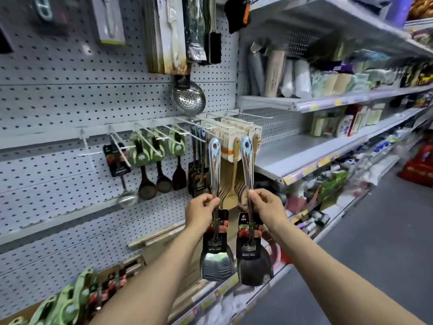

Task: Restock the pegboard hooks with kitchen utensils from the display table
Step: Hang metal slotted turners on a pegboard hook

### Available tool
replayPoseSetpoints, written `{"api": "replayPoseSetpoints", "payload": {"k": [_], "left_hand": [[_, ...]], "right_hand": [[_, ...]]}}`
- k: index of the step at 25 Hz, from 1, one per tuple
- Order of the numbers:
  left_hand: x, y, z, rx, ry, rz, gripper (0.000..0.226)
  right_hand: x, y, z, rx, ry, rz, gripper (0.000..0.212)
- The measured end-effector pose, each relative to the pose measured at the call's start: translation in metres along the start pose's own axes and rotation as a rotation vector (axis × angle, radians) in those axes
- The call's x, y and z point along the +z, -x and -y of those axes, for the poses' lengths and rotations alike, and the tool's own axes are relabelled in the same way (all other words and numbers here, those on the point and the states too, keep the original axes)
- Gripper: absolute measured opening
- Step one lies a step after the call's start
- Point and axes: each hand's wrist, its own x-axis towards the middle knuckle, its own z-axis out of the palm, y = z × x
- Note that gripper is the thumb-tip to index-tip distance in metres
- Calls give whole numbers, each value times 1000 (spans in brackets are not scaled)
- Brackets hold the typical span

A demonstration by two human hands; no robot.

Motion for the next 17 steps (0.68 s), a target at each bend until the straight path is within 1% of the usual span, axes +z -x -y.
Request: {"api": "replayPoseSetpoints", "payload": {"k": [3, 7, 11, 17], "left_hand": [[28, -30, 0, -53, -37, -58, 16], [62, -56, -2, -95, -135, -118, 18], [103, -66, -12, -136, -114, -196, 14], [126, -87, -17, -222, -110, -303, 16]], "right_hand": [[-17, -41, -12, 12, 28, 58, 31], [-36, -89, -25, 20, 26, 140, 24], [-61, -131, -36, 24, 32, 286, 21], [-80, -174, -41, 33, 30, 411, 21]]}}
